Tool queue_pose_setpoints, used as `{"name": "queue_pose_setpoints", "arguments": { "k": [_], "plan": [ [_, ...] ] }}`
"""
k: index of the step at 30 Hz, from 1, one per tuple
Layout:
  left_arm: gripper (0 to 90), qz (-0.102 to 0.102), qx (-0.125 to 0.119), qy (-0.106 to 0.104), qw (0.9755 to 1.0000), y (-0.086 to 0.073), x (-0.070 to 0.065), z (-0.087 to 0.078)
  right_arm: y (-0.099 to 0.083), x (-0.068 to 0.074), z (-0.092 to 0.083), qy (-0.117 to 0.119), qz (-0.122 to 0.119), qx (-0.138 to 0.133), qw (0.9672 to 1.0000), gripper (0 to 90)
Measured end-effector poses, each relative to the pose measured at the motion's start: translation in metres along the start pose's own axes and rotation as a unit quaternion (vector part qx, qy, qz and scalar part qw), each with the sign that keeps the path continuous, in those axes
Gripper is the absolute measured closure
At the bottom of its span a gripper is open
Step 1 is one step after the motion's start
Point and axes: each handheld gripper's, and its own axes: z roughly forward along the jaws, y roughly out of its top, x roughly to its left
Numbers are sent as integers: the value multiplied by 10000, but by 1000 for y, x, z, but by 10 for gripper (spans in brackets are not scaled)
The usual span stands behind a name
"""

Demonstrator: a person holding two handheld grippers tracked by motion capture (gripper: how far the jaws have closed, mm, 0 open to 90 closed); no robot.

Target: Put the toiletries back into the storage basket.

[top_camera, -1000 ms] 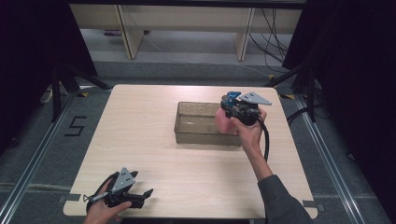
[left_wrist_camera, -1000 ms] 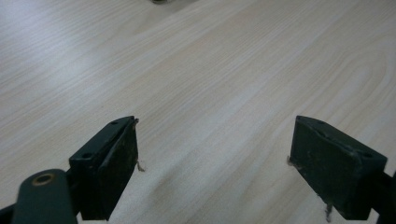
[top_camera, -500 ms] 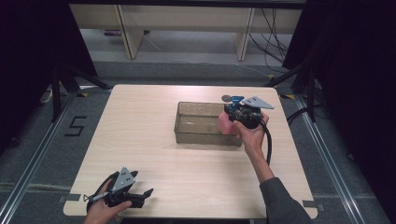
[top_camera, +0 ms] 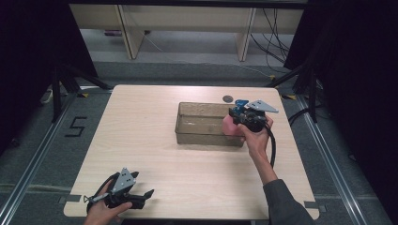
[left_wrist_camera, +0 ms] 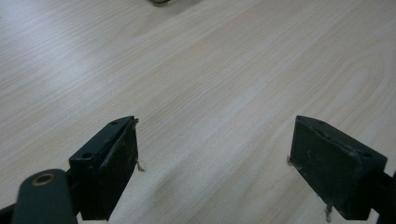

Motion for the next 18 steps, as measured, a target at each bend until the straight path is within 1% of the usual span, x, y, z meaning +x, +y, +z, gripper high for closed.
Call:
{"name": "queue_pose_setpoints", "arguments": {
  "k": [1, 2, 3, 4, 5, 6, 7, 8, 10, 11, 12, 13, 14, 15, 17, 18],
  "plan": [
    [150, 121, 75, 16, 9999, 0, 2, -1, -1, -1, 0, 0, -18, 4, 10000, 532],
    [150, 207, 91, 7, 9997, 0, 2, -1, -1, -1, 0, -8, -19, 0, 10000, 532],
    [149, 206, 98, -10, 9997, 0, 2, -1, -1, -1, -1, -12, -41, -2, 10000, 532],
    [150, 129, 94, 12, 9999, 0, 0, -1, -1, 0, -1, -19, 40, -14, 10000, 532],
    [150, 179, 79, -2, 9998, 1, 2, -1, -1, -1, -1, -17, -47, -69, 10000, 532],
    [150, 67, 10, -50, 10000, 1, 0, 0, -1, 0, -1, -17, -12, -41, 10000, 532],
    [150, -5, -25, -50, 10000, 0, -1, 0, -1, -1, -2, -6, -78, -56, 10000, 532],
    [150, 132, 102, -23, 9999, 0, 0, -2, -1, 1, -2, -13, 78, -44, 10000, 532],
    [149, 140, 85, 12, 9999, 0, 1, -1, -2, -1, -2, 24, 12, -62, 10000, 532],
    [150, 135, 85, -24, 9999, 0, 1, -1, -2, -1, -2, 42, -11, -73, 10000, 532],
    [150, 222, 61, 23, 9997, 1, 3, -1, -2, -1, -3, 44, -22, -79, 10000, 532],
    [150, 140, 31, -25, 9999, 1, 1, -1, -2, -1, -3, 5, -58, -51, 10000, 532],
    [150, 48, 24, -23, 10000, 0, -1, -1, -2, 0, -3, 43, -33, -40, 10000, 532],
    [149, 36, 31, -24, 10000, 0, -1, -1, -3, 2, -4, 25, 114, -27, 9999, 532],
    [149, 54, 17, -42, 10000, 1, 0, -1, -4, 0, -4, -15, -72, -54, 10000, 532],
    [150, 55, 16, -43, 10000, 1, 0, -1, -4, -1, -5, 4, -94, -23, 10000, 532]
  ]
}}
